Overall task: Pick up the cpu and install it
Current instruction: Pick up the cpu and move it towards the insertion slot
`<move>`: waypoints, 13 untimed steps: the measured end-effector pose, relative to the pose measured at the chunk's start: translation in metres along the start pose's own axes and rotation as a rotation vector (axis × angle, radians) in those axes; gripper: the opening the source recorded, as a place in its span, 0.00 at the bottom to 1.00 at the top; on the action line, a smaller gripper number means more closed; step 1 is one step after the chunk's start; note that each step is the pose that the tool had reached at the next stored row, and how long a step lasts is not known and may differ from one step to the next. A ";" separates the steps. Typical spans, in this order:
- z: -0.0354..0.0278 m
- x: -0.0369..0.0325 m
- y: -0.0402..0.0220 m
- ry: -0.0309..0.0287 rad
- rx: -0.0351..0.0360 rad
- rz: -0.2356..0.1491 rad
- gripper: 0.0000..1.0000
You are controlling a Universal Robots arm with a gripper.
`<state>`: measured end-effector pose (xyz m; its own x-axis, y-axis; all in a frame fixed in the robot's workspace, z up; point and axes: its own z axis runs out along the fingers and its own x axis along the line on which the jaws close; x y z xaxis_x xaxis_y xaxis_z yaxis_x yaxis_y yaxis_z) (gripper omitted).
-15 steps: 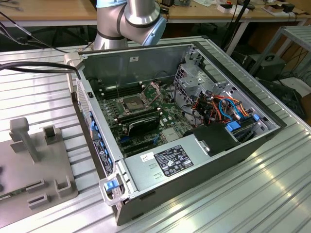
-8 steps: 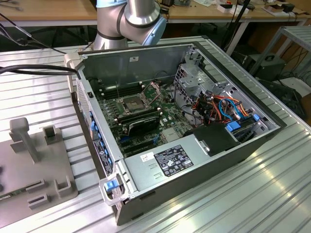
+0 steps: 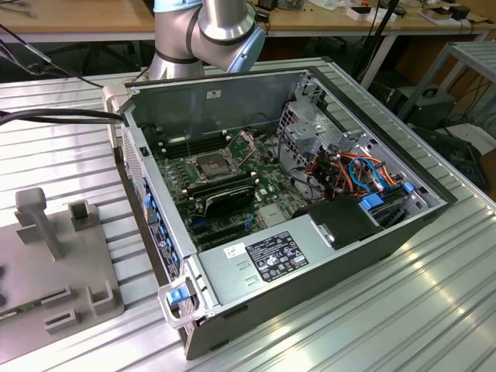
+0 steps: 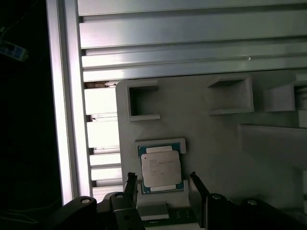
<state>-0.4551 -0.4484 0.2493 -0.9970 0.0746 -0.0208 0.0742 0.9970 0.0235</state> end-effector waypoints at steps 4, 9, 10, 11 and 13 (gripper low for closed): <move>0.0014 0.0000 0.0000 0.0000 -0.0001 0.000 0.56; 0.0016 0.0000 0.0000 -0.0001 -0.0001 0.000 0.56; 0.0016 0.0000 0.0000 0.0000 -0.0001 0.000 0.56; 0.0016 0.0000 0.0000 0.0000 0.0000 0.000 0.56; 0.0018 0.0001 0.0000 0.0000 -0.0001 0.000 0.56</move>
<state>-0.4551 -0.4484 0.2475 -0.9970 0.0747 -0.0209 0.0742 0.9970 0.0236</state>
